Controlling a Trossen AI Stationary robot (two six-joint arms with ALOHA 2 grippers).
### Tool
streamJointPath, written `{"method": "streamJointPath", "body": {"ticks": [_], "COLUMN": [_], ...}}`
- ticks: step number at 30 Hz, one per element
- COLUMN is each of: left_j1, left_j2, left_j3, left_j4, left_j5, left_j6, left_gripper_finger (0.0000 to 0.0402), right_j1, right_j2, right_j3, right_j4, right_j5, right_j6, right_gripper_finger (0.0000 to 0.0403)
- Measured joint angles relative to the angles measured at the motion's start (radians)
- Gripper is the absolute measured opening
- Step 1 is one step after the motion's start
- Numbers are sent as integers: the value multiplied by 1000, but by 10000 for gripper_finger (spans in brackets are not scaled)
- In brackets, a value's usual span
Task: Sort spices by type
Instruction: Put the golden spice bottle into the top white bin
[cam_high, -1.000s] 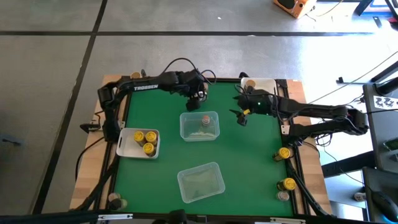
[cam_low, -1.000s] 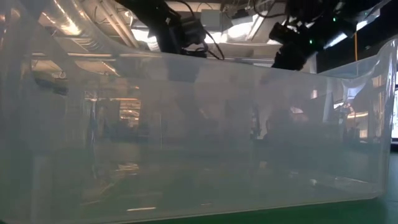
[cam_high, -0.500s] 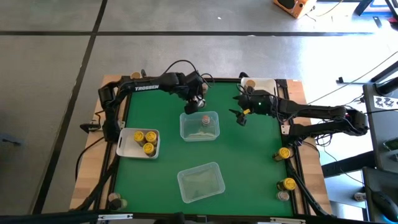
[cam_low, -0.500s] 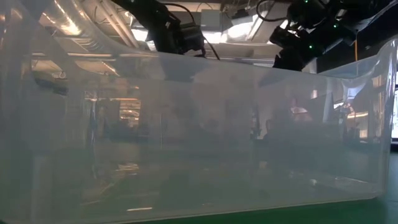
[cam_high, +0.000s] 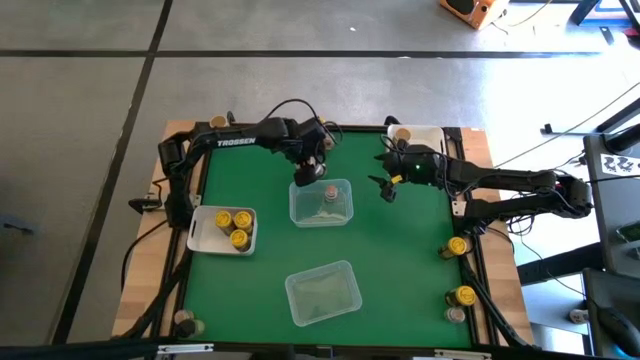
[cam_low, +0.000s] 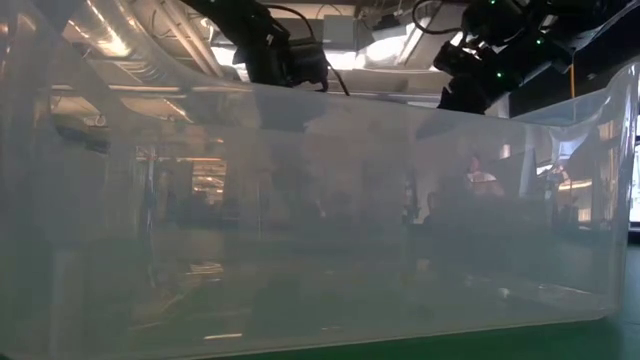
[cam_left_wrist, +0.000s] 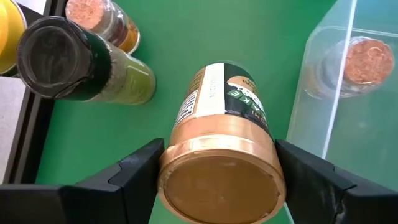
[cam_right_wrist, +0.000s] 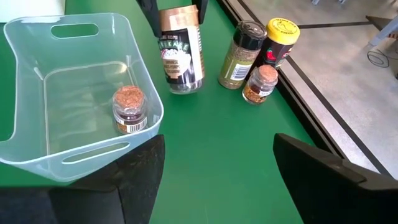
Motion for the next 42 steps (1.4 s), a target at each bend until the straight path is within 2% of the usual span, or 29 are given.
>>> {"method": "streamJointPath", "body": {"ticks": [3, 9, 21, 29, 32, 35, 42], "left_j1": [0, 0, 0, -1, -1, 0, -1], "left_j2": [0, -2, -3, -132, -208, -300, -558], "left_j3": [0, 0, 0, -11, -75, -199, -599], "left_j4": [6, 25, 39, -26, 3, 92, 515], "left_j5": [8, 10, 10, -5, -3, -2, 17], "left_j6": [0, 0, 16, 18, 4, -17, -82], "left_gripper_finger": [272, 313, 322, 323, 323, 324, 324], "right_j1": [0, 0, 0, 1, 1, 1, 0], "right_j2": [0, 0, 0, 0, 0, 0, 47], "right_j3": [0, 0, 0, 0, 0, 0, 2], "right_j4": [-4, -5, -3, 1, 6, 11, 131], "right_j5": [-5, -9, -9, -10, -10, -19, -86], "right_j6": [0, 0, 0, 18, 31, 49, 61], "right_gripper_finger": [299, 299, 299, 299, 299, 299, 298]}}
